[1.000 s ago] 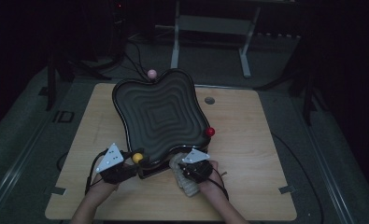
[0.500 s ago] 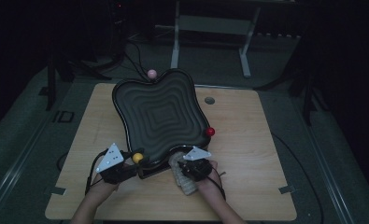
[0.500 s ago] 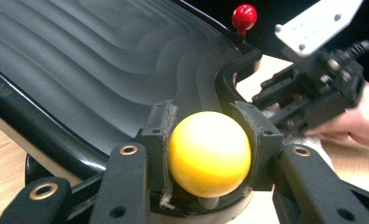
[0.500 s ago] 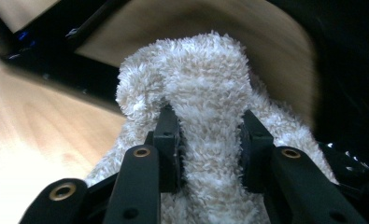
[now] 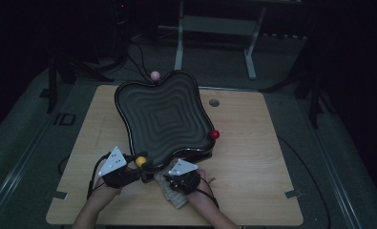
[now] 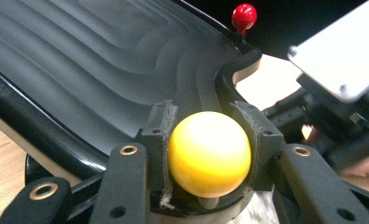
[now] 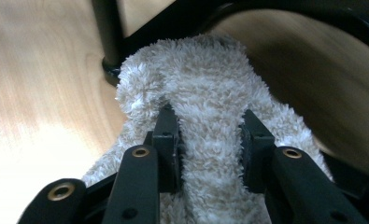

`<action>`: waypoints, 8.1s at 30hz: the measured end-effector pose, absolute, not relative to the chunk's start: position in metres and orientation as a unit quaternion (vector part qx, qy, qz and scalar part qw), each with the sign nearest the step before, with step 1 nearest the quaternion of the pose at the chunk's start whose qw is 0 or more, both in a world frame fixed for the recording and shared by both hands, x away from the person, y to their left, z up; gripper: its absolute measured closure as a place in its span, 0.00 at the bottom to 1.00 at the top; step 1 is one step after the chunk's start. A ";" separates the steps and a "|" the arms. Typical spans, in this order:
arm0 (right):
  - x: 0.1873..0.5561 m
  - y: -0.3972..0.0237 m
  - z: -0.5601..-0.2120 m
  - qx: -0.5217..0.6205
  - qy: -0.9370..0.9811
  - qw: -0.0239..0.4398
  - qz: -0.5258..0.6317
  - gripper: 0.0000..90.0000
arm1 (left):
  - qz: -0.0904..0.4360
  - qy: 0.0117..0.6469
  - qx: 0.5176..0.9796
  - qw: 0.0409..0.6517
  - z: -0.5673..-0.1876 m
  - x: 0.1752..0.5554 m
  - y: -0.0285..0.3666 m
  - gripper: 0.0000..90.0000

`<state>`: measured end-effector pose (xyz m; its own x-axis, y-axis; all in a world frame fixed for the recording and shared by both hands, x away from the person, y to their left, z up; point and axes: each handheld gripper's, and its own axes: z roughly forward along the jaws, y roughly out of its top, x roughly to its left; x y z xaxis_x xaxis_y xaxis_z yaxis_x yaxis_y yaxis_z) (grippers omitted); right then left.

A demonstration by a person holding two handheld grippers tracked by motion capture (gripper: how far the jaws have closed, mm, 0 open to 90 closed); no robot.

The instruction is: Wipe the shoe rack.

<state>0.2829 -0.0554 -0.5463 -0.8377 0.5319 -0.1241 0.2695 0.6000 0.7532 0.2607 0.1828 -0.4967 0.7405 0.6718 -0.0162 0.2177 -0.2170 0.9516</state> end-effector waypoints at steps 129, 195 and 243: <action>0.265 0.003 -0.552 0.227 0.855 0.147 0.442 0.71 | 0.200 0.304 0.746 0.557 -0.497 0.260 0.182 0.66; 0.338 -0.191 -0.534 0.358 0.807 0.243 0.402 0.69 | 0.173 0.279 0.752 0.572 -0.499 0.267 0.192 0.67; 0.282 -0.248 -0.500 0.379 0.790 0.231 0.422 0.75 | 0.203 0.287 0.742 0.571 -0.475 0.235 0.205 0.36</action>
